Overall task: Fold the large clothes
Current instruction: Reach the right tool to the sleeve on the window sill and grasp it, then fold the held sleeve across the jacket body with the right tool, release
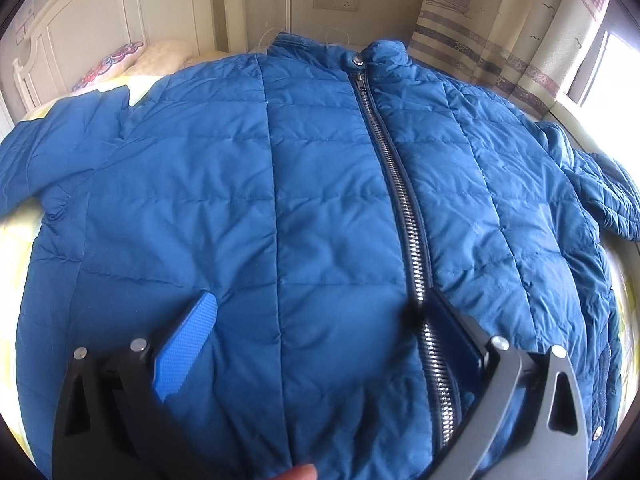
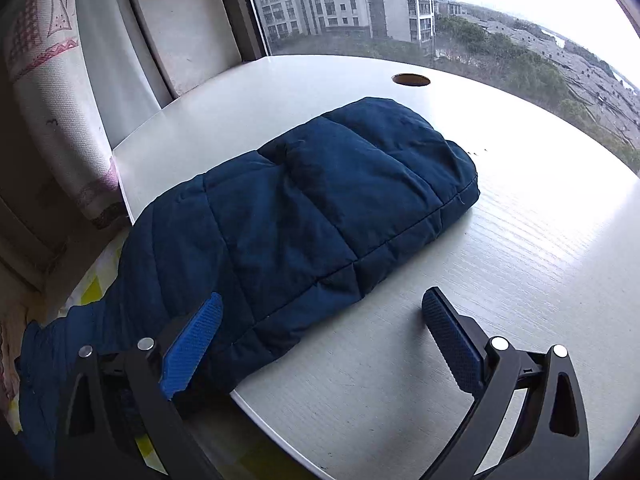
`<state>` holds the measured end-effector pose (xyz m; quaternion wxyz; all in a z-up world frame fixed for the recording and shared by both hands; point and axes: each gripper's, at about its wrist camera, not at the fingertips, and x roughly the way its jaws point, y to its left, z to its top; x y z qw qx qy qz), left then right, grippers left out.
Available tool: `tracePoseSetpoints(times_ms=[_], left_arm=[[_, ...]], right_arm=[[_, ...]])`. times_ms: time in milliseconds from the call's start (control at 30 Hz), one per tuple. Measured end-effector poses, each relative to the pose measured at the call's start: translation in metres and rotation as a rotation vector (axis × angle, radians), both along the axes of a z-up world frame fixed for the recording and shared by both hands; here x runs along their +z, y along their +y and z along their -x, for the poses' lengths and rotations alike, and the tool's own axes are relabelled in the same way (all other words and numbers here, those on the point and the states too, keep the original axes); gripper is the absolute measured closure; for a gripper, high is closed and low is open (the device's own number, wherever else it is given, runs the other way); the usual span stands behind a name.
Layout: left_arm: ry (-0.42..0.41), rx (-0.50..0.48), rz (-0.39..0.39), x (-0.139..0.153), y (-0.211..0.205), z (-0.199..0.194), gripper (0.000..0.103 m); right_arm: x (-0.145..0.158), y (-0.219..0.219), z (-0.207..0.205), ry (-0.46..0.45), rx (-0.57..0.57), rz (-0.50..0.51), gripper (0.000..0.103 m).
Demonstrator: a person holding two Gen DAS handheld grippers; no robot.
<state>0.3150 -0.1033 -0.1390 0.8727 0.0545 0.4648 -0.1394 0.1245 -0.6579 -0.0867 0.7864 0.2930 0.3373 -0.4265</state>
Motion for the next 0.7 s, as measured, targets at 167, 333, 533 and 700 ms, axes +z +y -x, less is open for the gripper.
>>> tracePoseSetpoints(times_ms=[167, 333, 533, 700], left_arm=[[0.01, -0.003, 0.002, 0.0, -0.001, 0.0, 0.002], [0.01, -0.039, 0.01, -0.001, 0.002, -0.002, 0.002], [0.0, -0.03, 0.08, 0.001, 0.012, -0.001, 0.005], [-0.012, 0.028, 0.228, 0.006, 0.037, 0.0, 0.018]], right_arm=[[0.001, -0.004, -0.006, -0.031, -0.017, 0.037, 0.021], [0.007, -0.01, 0.014, -0.203, -0.045, 0.031, 0.074], [0.052, 0.048, 0.008, -0.317, 0.116, 0.229, 0.086], [0.095, 0.164, -0.029, -0.341, 0.403, 0.436, 0.088]])
